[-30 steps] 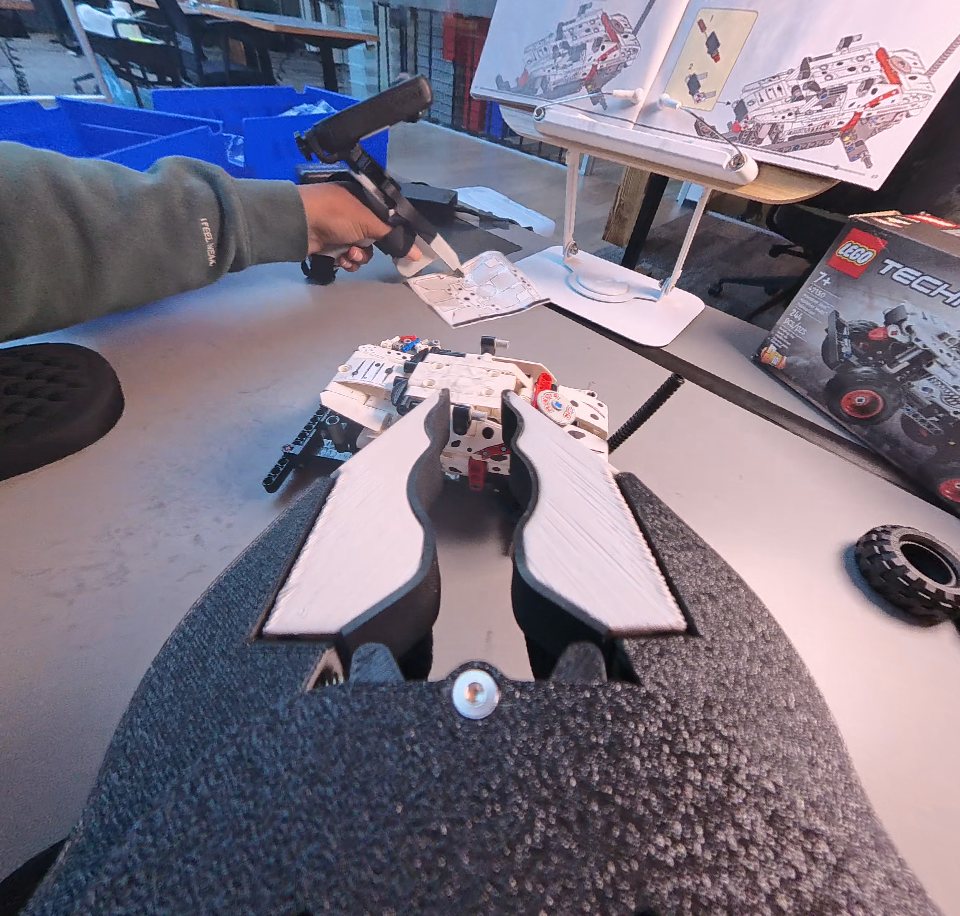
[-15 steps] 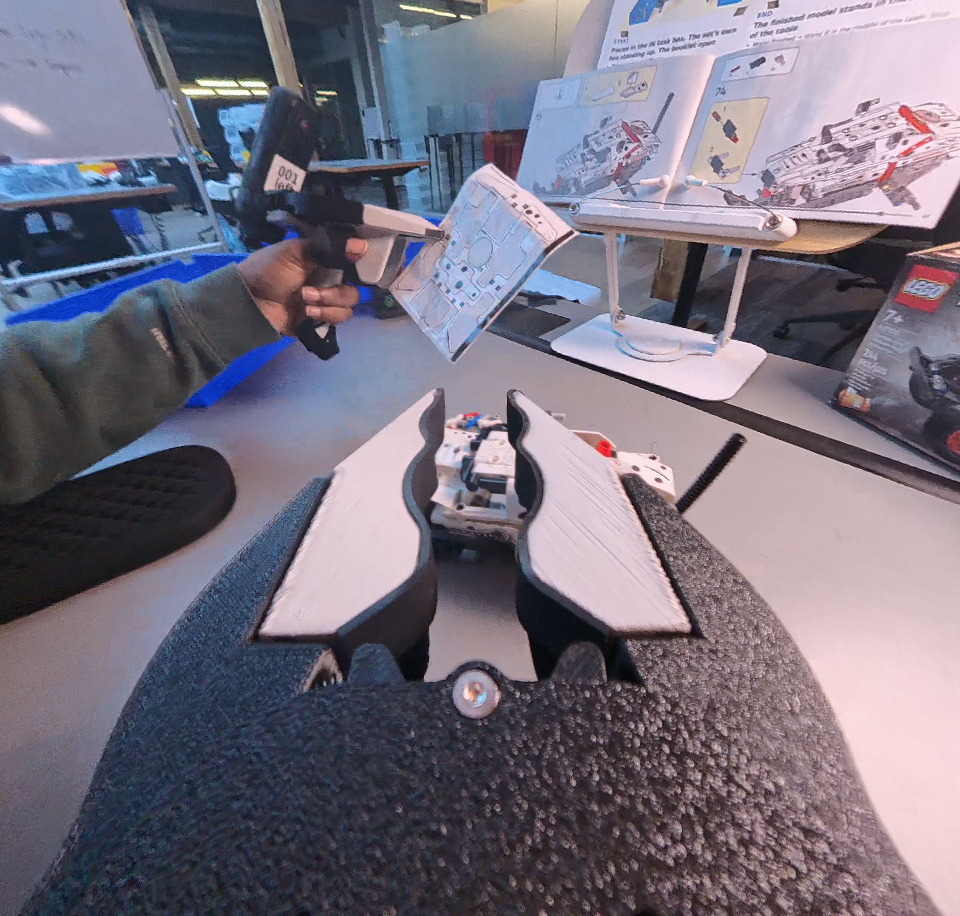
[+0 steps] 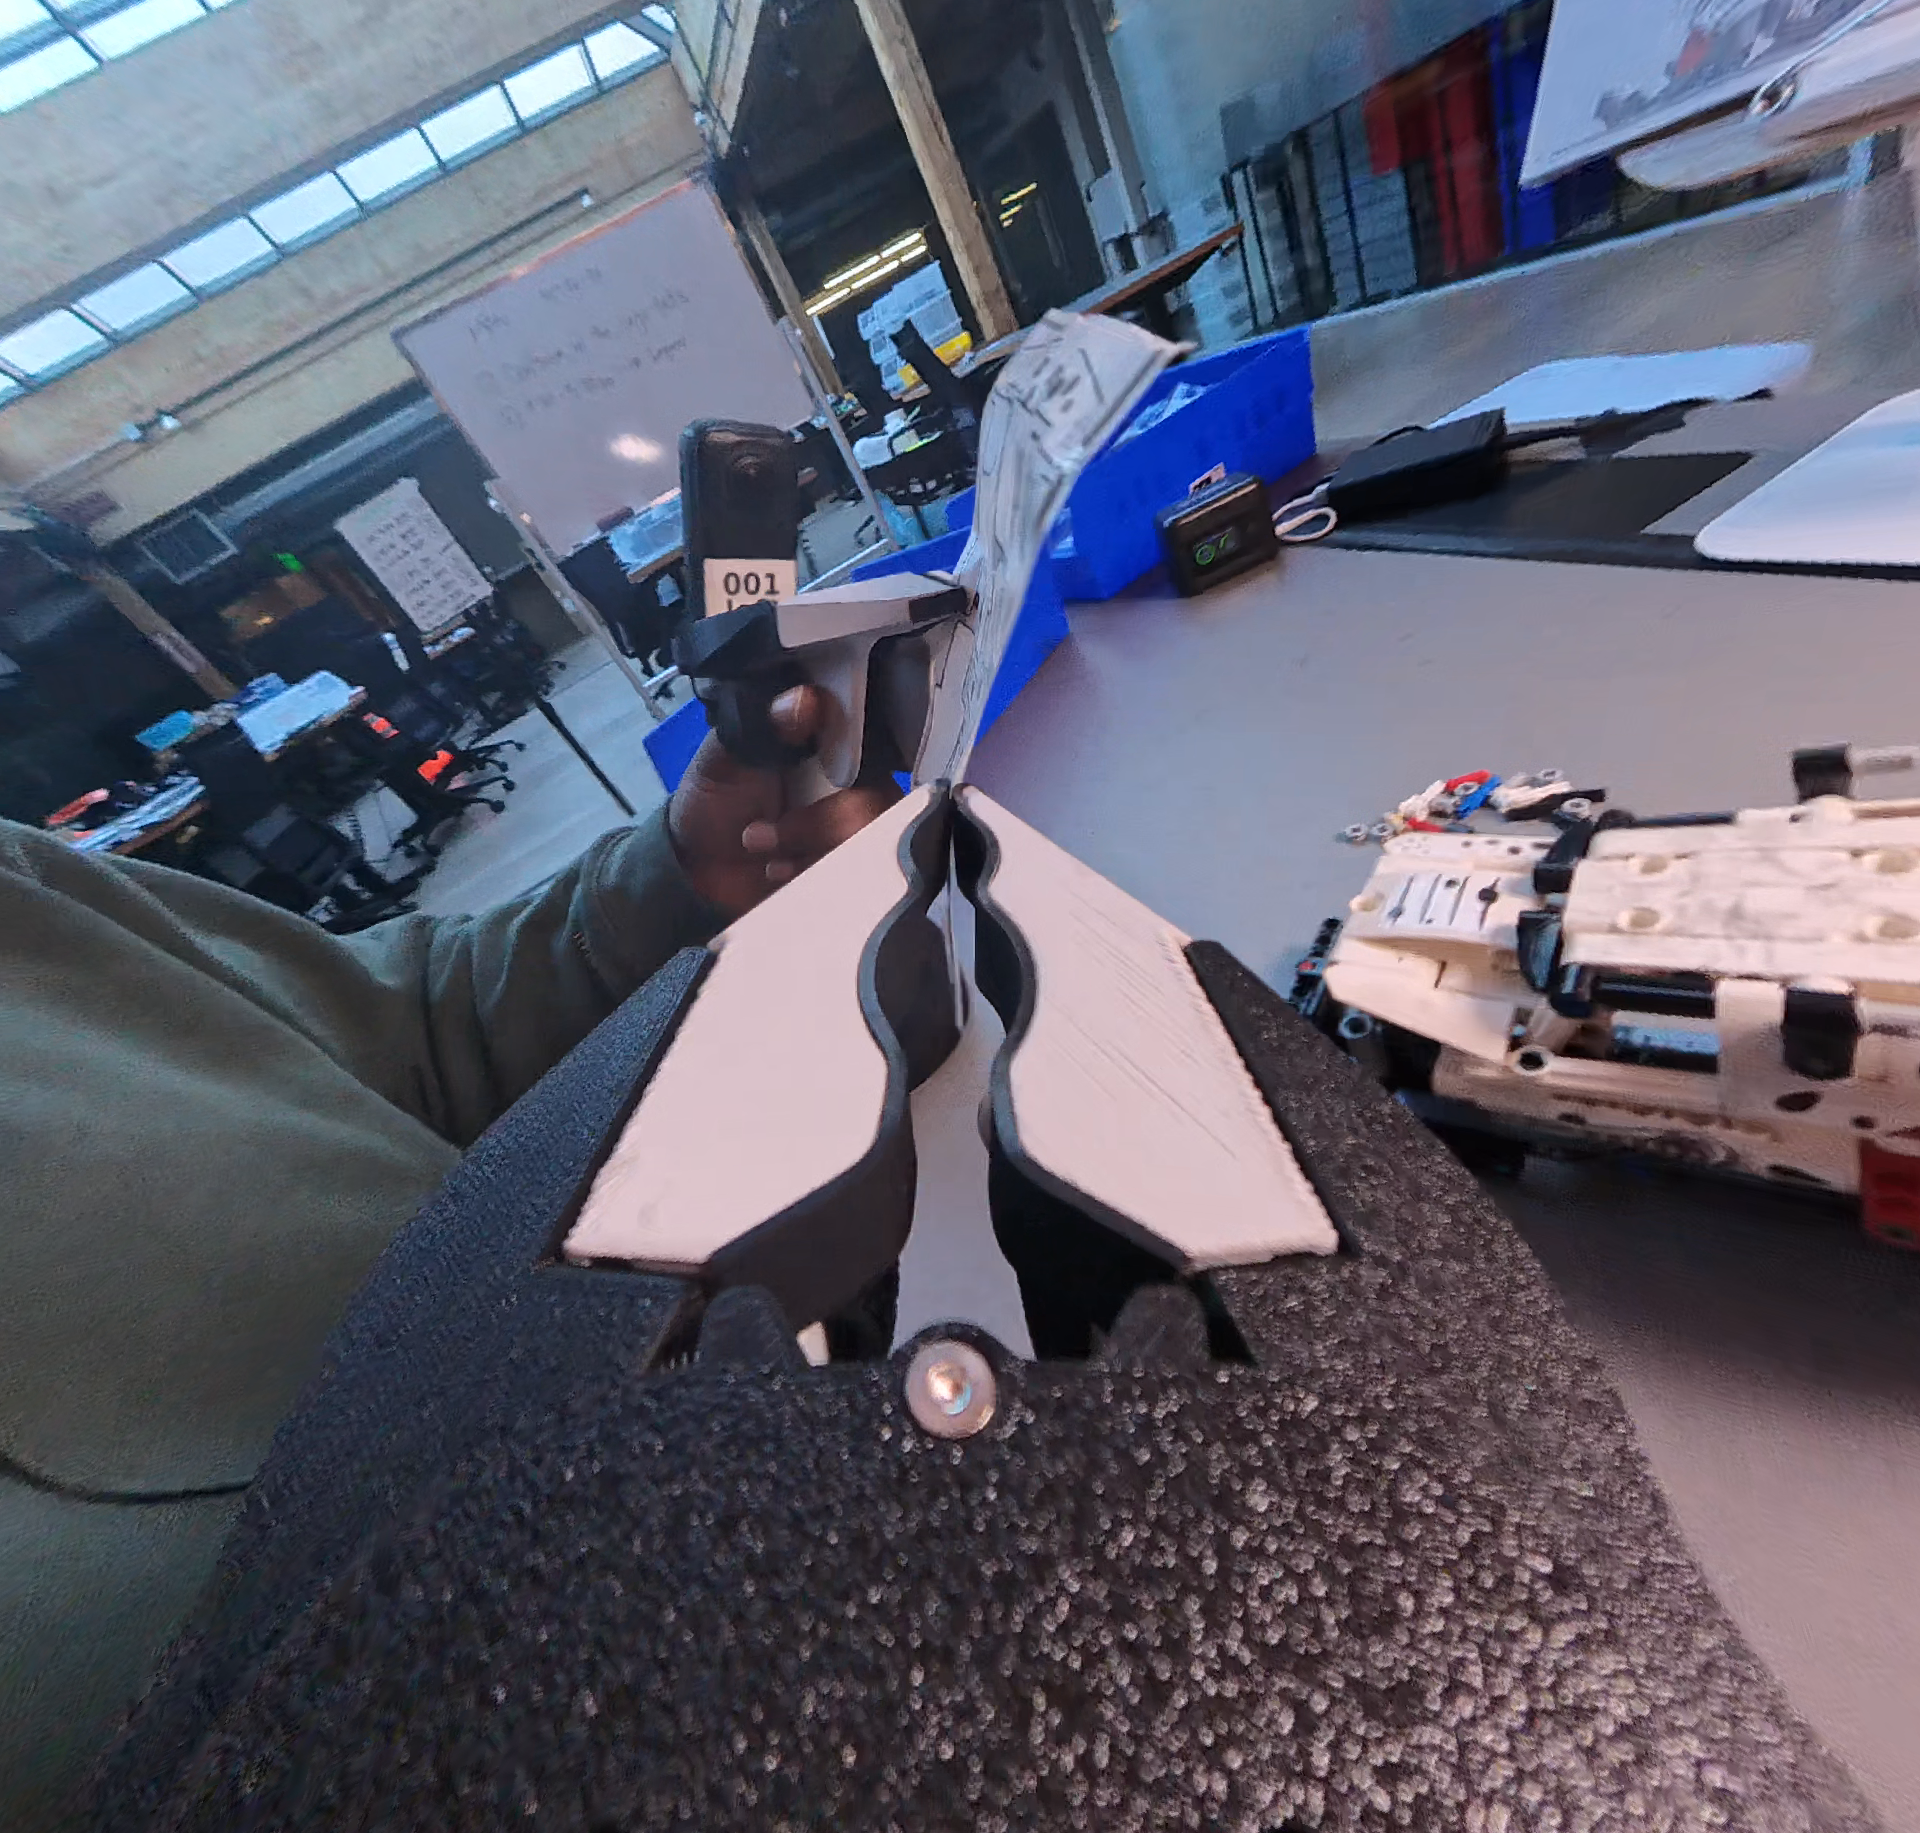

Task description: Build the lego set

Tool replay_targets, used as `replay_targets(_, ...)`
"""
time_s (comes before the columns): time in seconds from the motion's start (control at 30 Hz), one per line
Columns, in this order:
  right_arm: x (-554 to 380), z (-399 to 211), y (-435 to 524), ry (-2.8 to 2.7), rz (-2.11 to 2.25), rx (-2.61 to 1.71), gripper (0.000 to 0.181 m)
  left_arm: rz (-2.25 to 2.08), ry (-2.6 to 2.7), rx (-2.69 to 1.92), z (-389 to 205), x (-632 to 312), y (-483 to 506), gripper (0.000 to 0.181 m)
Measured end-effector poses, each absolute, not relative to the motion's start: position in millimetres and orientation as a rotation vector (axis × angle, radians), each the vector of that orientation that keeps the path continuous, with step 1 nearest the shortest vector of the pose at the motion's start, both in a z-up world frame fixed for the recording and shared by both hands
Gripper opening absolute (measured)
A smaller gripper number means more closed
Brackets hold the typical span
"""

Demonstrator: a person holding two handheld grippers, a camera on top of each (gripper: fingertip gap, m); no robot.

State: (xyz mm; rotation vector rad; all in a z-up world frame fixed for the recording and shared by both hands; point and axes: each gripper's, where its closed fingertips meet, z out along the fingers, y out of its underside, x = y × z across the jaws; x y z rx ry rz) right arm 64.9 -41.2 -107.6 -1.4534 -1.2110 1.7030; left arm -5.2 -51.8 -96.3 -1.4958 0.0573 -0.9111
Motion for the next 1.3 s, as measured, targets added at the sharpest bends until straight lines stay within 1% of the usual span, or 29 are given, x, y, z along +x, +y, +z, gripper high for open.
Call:
replay_targets(0.03, 69, -109, -45, -1.218, 1.745, -1.462, 0.000, -0.924, 0.087, -1.506, -98, -2, -57, 0.003)
replay_targets(0.13, 84, -113, -55, -1.263, 1.842, -1.466, 0.000, -1.006, 0.164, -1.572, -106, 9, -67, 0.041)
replay_targets(0.17, 87, -113, -56, -1.274, 1.853, -1.460, 0.000, -1.052, 0.182, -1.567, -105, 13, -70, 0.051)
replay_targets(0.23, 93, -114, -63, -1.321, 1.892, -1.459, 0.000, -1.152, 0.230, -1.552, -100, 21, -75, 0.063)
replay_targets(0.3, 96, -116, -69, -1.368, 1.917, -1.461, 0.000, -1.182, 0.270, -1.555, -99, 27, -72, 0.066)
replay_targets(0.47, 101, -122, -93, -1.519, 1.984, -1.400, 0.000, -1.256, 0.299, -1.562, -102, 38, -55, 0.061)
replay_targets(0.57, 106, -124, -103, -1.581, 2.012, -1.340, 0.000, -1.379, 0.275, -1.543, -109, 38, -52, 0.061)
replay_targets(0.67, 107, -127, -101, -1.574, 2.025, -1.340, 0.000, -1.533, 0.377, -1.488, -104, 51, -74, 0.035)
replay_targets(0.73, 107, -133, -97, -1.570, 2.023, -1.363, 0.000, -1.473, 0.400, -1.486, -103, 54, -76, 0.007)
replay_targets(0.77, 105, -135, -93, -1.565, 2.017, -1.380, 0.000, -1.434, 0.393, -1.486, -102, 53, -74, 0.000)
replay_targets(0.9, 90, -150, -57, -1.447, 1.844, -1.536, 0.000, -1.321, 0.330, -1.514, -103, 45, -66, 0.000)
replay_targets(0.93, 86, -152, -42, -1.403, 1.741, -1.551, 0.003, -1.291, 0.309, -1.528, -106, 42, -63, 0.000)
replay_targets(0.97, 84, -148, -26, -1.351, 1.613, -1.530, 0.013, -1.263, 0.286, -1.541, -108, 39, -60, 0.000)
replay_targets(1.03, 87, -124, -6, -1.306, 1.353, -1.363, 0.021, -1.192, 0.242, -1.585, -115, 31, -54, 0.000)
replay_targets(1.1, 89, -97, -17, -1.360, 1.141, -1.138, 0.023, -1.152, 0.238, -1.613, -118, 29, -52, 0.000)
replay_targets(1.13, 86, -94, -25, -1.417, 1.033, -1.068, 0.025, -1.140, 0.247, -1.626, -119, 31, -52, 0.000)
replay_targets(1.23, 65, -108, -31, -1.567, 0.745, -0.954, 0.033, -1.112, 0.324, -1.646, -120, 44, -57, 0.000)
replay_targets(1.3, 54, -123, -34, -1.648, 0.732, -0.940, 0.036, -1.075, 0.379, -1.657, -121, 51, -60, 0.000)
